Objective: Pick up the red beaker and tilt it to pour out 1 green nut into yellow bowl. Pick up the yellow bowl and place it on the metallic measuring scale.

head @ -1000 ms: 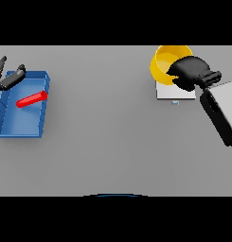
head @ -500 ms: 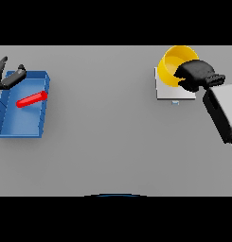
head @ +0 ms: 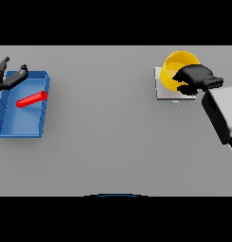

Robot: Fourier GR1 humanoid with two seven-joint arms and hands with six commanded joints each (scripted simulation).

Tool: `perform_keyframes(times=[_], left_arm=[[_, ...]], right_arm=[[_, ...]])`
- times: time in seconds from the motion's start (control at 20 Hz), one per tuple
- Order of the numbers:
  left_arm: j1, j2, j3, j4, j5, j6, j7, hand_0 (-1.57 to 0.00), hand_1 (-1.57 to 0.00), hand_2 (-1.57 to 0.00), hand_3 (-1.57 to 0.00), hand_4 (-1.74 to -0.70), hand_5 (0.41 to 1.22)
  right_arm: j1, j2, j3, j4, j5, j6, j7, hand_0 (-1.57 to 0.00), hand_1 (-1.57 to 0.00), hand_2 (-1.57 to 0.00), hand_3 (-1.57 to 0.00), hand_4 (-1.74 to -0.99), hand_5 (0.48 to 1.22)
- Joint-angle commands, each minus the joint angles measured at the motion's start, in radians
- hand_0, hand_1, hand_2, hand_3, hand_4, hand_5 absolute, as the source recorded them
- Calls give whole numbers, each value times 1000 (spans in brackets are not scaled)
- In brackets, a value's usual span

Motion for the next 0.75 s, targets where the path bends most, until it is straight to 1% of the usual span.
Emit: perform_keyframes(times=[0.0,0.05,0.1,0.15,0.2,0.3,0.35,0.4,0.45,0.5,0.65,0.7], left_arm=[[8,-1,-1,0,0,-1,-8,1,1,1,1,-836,774],[-7,2,1,8,-1,-3,5,1,1,1,1,-834,771],[0,7,9,-4,9,-5,-3,1,1,1,1,-835,768],[7,8,13,-1,12,-5,-9,1,1,1,1,-839,764],[3,0,11,1,15,-5,0,1,1,1,1,-840,764],[8,1,6,-7,13,-7,2,1,1,1,1,-831,754],[16,2,5,-14,12,-6,-7,1,1,1,1,-832,749],[25,-2,4,-25,13,-1,-2,1,1,1,1,-834,750],[10,2,7,-18,11,-1,11,1,1,1,1,-835,752],[3,4,9,-15,12,-2,12,1,1,1,1,-836,753],[9,13,11,-27,15,-10,12,1,1,1,1,-833,760],[1,2,5,-13,13,-8,9,1,1,1,1,-833,760]], right_arm=[[4,7,-5,0,-8,0,5,-1335,-1125,-1007,-816,-1592,1074],[3,7,-19,0,-22,13,15,-1147,-958,-848,-688,-1559,1014],[1,12,-25,3,-31,27,25,-946,-811,-708,-576,-1535,965],[-3,16,-31,15,-37,29,22,-757,-673,-579,-476,-1513,923],[-1,22,-32,13,-40,35,33,-605,-556,-470,-391,-1496,890],[-3,13,-31,12,-39,40,26,-387,-380,-300,-258,-1476,847],[3,9,-28,7,-38,44,27,-309,-304,-240,-206,-1461,833],[-5,5,-22,22,-29,46,17,-247,-243,-192,-164,-1448,824],[-16,16,-17,30,-23,47,22,-198,-194,-153,-131,-1435,817],[-18,8,-14,24,-24,61,16,-158,-155,-122,-105,-1422,811],[-17,9,-8,39,-17,68,27,-80,-79,-62,-53,-1395,787],[-7,14,-8,27,-22,71,28,-64,-63,-50,-42,-1390,779]])
